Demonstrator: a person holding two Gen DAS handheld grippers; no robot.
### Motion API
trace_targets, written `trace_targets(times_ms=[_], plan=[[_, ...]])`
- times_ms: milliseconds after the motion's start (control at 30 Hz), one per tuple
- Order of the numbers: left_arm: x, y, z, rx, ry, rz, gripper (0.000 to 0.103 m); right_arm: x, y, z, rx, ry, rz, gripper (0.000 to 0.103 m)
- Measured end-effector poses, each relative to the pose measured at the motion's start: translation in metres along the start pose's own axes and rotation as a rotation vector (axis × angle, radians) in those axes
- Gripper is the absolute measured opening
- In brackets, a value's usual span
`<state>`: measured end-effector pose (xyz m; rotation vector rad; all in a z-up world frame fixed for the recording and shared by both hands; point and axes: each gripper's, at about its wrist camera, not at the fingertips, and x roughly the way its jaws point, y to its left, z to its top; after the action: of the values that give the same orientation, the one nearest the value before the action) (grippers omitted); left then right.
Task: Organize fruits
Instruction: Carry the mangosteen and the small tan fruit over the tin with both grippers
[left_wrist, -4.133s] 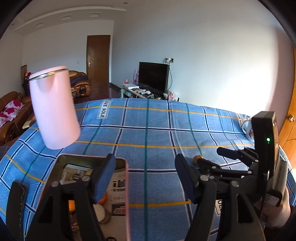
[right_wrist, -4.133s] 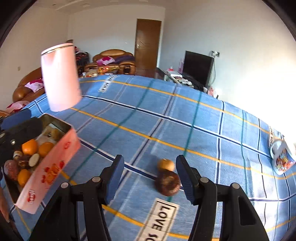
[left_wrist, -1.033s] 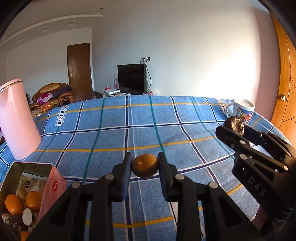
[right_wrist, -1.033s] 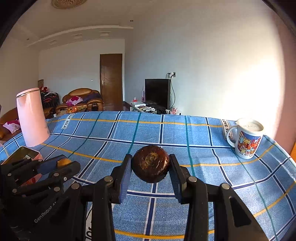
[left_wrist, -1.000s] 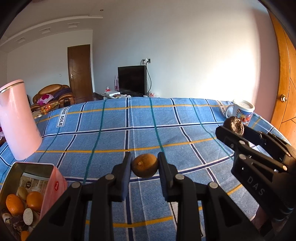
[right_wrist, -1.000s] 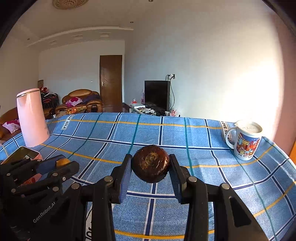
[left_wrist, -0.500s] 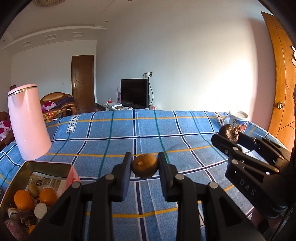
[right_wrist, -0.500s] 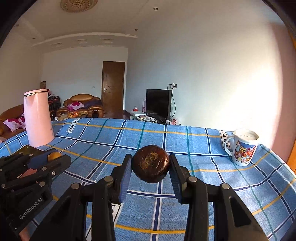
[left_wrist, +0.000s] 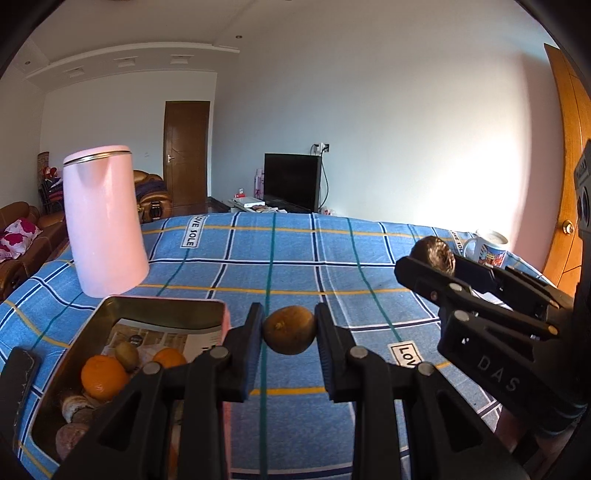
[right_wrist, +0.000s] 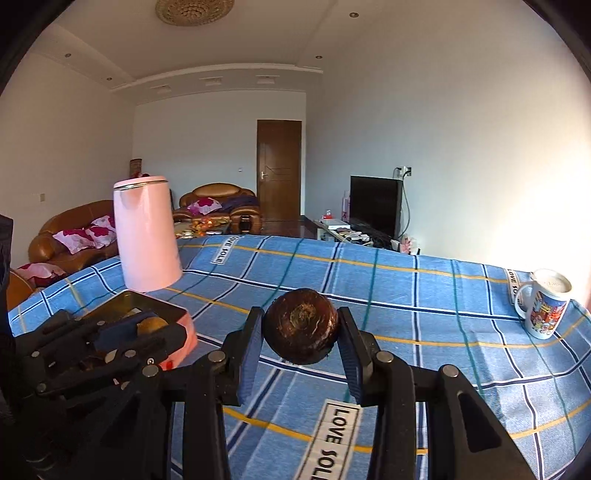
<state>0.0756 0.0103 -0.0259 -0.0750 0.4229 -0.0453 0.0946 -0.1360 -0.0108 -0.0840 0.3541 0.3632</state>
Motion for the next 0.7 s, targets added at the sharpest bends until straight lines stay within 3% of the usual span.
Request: trace_targets(times_ms=[333,700], plan=[[-0.023,0.056,-0.003,-0.053,0.007,0.129,0.029,0.011,0.067,0.016,-0.048,0.014,0.165,0.042],[-0.027,0.103,-0.005,-0.109,0.028,0.200,0.029,0.030,0.117,0.014,-0.094,0.068,0.244,0.042]])
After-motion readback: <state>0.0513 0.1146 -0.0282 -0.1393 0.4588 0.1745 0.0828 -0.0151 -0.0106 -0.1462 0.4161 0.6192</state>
